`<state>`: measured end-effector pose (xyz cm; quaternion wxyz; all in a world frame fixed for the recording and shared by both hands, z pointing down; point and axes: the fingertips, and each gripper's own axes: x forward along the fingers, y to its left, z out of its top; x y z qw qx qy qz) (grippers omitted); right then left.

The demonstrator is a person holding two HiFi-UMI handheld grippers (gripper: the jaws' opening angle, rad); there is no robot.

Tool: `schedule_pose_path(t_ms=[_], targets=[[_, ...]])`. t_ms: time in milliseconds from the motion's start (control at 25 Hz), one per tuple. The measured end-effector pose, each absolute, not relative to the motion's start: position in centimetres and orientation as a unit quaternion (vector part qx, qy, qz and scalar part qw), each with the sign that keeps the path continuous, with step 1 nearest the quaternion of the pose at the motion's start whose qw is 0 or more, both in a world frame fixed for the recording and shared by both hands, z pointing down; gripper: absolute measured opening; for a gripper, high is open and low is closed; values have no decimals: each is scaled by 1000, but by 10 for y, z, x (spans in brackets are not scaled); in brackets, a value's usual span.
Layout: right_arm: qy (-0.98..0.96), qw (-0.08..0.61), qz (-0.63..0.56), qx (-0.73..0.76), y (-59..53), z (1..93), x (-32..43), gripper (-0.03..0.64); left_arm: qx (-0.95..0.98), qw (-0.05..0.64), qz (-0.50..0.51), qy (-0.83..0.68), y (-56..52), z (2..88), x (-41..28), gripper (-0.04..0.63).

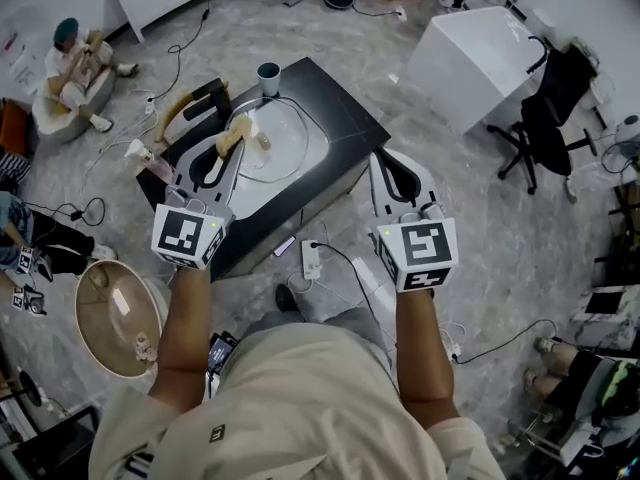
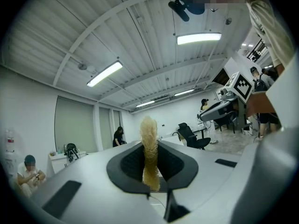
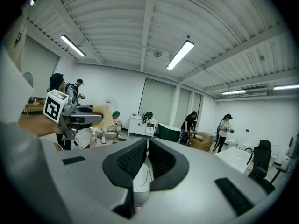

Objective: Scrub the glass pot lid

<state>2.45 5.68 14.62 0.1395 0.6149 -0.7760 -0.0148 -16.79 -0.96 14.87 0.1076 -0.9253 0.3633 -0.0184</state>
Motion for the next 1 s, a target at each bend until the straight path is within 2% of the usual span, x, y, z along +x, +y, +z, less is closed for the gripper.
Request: schedule_pose_path(t_ms=[680,1000], targets=[[-825,141,-34,547,-59,146,-28,28,-876,100,-43,469,-77,167,-253,51],[-853,135,-23,504,-111,159,-12,28,-844,100,-79,522,-104,180,-245,51]])
